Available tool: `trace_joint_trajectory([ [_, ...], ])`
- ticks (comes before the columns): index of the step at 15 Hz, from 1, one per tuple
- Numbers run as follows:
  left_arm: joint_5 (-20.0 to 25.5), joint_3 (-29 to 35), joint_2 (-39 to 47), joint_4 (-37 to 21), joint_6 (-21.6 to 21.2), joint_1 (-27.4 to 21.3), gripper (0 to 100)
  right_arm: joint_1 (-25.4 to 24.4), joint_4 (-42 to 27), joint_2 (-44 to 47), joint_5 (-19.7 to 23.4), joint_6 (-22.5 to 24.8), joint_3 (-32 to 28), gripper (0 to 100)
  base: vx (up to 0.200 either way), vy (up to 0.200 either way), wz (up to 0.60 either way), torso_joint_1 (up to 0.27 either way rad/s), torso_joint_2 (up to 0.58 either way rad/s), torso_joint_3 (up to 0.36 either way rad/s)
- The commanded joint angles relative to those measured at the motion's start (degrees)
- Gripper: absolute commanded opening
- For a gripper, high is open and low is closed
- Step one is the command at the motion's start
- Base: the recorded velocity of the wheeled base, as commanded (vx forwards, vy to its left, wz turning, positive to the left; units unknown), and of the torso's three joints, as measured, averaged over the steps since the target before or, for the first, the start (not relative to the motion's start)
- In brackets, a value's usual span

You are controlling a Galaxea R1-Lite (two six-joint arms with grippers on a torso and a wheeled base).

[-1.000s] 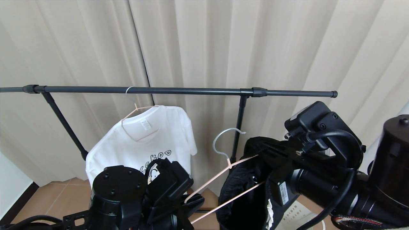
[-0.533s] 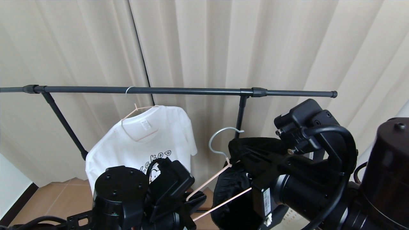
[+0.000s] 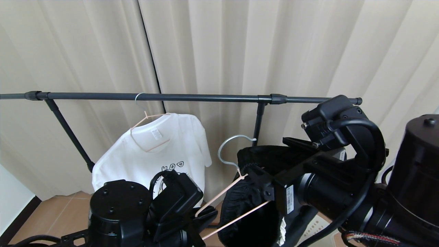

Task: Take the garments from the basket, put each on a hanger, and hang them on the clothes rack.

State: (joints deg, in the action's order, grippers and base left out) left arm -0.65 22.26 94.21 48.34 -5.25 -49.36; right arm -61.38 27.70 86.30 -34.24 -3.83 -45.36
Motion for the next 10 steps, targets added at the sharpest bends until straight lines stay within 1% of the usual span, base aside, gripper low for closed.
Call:
trace_joint_trajectory([
  [1,0.03,-0.55,-1.75,0.0,-0.02,0.05,0,1.35,-0.01,-0.78,-0.21,0.05,-0.61,100,0.0,0.0,0.0,0.0,0.0,0.0],
  [3,0.03,-1.61,-2.1,0.0,-0.02,0.4,0,2.67,0.08,-0.69,-0.3,-0.04,-1.66,100,0.0,0.0,0.0,0.0,0.0,0.0],
  [6,0.03,-2.48,-2.98,0.0,-0.02,0.58,0,2.67,0.08,-0.43,-0.82,-0.04,-2.1,100,0.0,0.0,0.0,0.0,0.0,0.0],
  [10,-0.06,-2.48,-3.33,0.09,-0.11,3.04,0,2.67,-0.01,-0.6,-0.91,-0.04,-2.1,100,0.0,0.0,0.0,0.0,0.0,0.0],
])
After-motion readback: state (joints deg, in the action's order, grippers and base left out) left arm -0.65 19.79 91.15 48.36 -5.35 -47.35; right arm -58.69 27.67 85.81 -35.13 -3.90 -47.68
